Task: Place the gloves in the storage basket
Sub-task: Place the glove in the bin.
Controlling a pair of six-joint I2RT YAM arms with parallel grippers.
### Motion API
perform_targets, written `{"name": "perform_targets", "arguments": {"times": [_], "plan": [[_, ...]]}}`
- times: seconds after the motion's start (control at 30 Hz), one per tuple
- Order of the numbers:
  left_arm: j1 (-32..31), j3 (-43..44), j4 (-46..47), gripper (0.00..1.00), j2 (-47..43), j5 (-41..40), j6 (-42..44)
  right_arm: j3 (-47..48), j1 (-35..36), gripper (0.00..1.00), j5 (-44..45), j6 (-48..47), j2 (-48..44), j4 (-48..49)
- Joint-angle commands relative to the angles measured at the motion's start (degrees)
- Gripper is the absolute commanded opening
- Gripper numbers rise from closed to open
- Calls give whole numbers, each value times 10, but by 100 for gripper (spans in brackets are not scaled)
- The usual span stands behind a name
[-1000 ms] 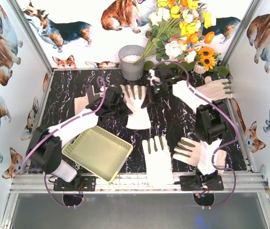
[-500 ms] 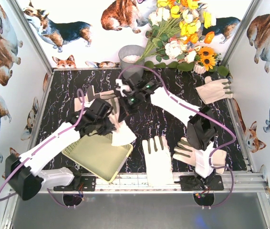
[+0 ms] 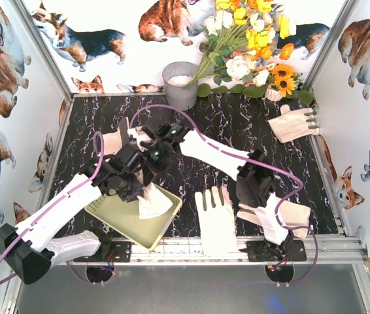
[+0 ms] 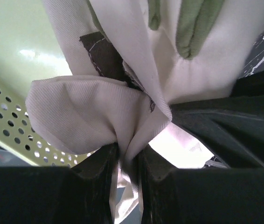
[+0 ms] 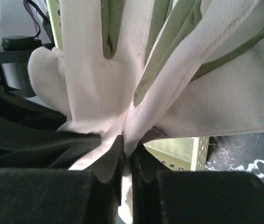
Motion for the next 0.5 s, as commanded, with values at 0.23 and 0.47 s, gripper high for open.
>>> {"name": "perform_targets", "arguments": {"times": [0.23,0.47], "plan": [[-13,-68,-17,0,-46,77,-98,69,26,0,-7,-29,54,37],[-13,-120,23,0,-54,102,-110,58,27,0,-13,-28,77,45]]}}
